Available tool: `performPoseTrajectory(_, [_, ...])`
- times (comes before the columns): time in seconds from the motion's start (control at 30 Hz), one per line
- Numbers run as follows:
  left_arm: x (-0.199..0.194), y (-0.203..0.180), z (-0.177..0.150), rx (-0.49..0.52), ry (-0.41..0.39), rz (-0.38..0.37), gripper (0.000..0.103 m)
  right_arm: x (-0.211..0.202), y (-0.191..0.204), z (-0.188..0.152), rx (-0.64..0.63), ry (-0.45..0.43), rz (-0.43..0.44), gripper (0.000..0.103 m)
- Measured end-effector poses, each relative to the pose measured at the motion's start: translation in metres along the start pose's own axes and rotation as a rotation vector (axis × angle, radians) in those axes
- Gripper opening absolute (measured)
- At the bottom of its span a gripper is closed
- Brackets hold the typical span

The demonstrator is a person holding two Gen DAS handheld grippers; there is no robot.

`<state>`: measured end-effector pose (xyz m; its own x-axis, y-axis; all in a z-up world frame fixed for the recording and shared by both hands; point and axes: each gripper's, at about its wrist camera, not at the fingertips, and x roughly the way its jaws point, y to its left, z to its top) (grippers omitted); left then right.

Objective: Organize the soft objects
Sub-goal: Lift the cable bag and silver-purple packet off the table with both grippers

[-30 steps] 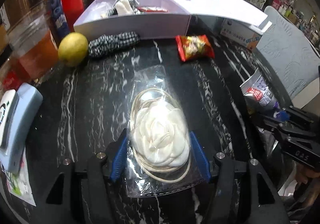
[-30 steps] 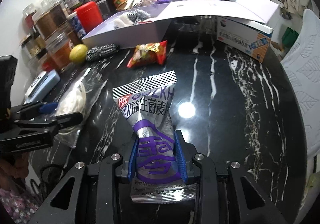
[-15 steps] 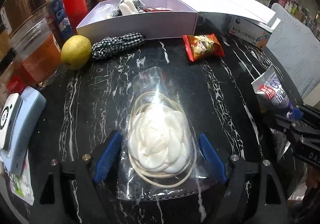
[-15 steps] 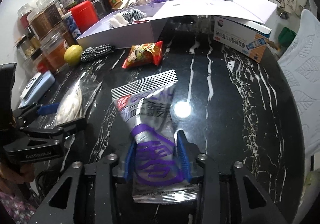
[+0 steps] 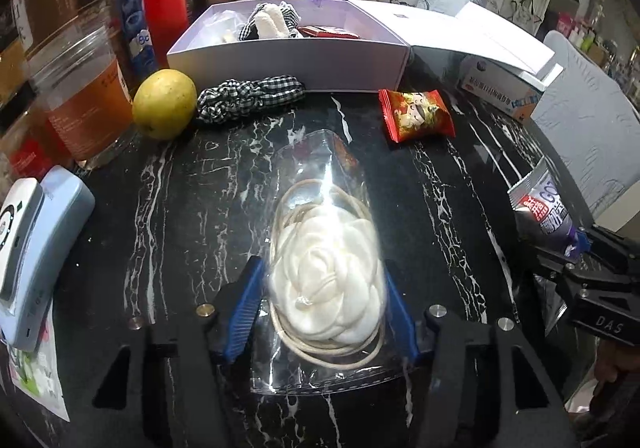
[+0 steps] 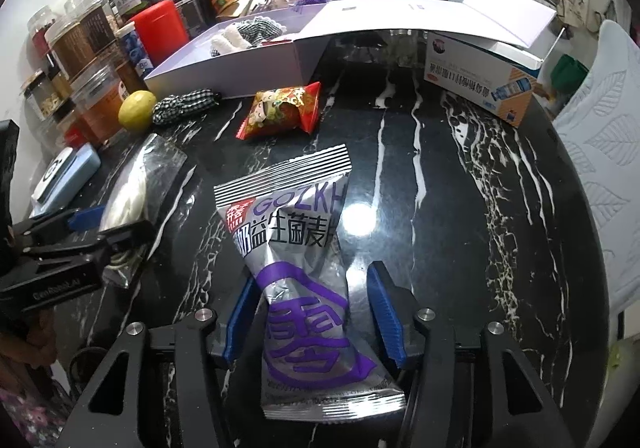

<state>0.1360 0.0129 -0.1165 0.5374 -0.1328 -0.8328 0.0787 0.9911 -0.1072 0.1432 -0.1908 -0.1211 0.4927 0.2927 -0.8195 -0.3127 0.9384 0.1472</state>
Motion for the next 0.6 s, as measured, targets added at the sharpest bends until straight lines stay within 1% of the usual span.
performPoseTrajectory(0.03, [0.0,0.001,0.0,-0.003,0.001,-0.006,0.058,0.0,0.0,0.0,-0.005,-0.003,-0.007,0.05])
performPoseTrajectory(0.07, [0.0,0.001,0.001,-0.007,0.002,-0.011,0.058,0.0,0.001,0.0,-0.009,-0.007,-0.008,0.031])
performPoseTrajectory(0.2, [-0.003,0.005,0.001,-0.02,-0.002,-0.02,0.057,0.001,0.003,0.002,-0.025,-0.008,0.0,0.031])
performPoseTrajectory(0.27, [-0.006,0.007,0.002,-0.02,-0.009,-0.012,0.057,0.001,0.004,0.003,-0.015,-0.006,0.011,0.031])
performPoseTrajectory(0.37, [-0.012,0.011,0.003,-0.032,-0.024,-0.023,0.057,0.0,0.005,0.003,-0.002,-0.004,0.028,0.031])
performPoseTrajectory(0.5, [-0.019,0.012,0.004,-0.04,-0.044,-0.02,0.057,-0.001,0.009,0.005,0.007,-0.006,0.075,0.031])
performPoseTrajectory(0.6, [-0.029,0.012,0.004,-0.048,-0.066,-0.009,0.057,-0.004,0.015,0.01,-0.014,-0.018,0.094,0.031])
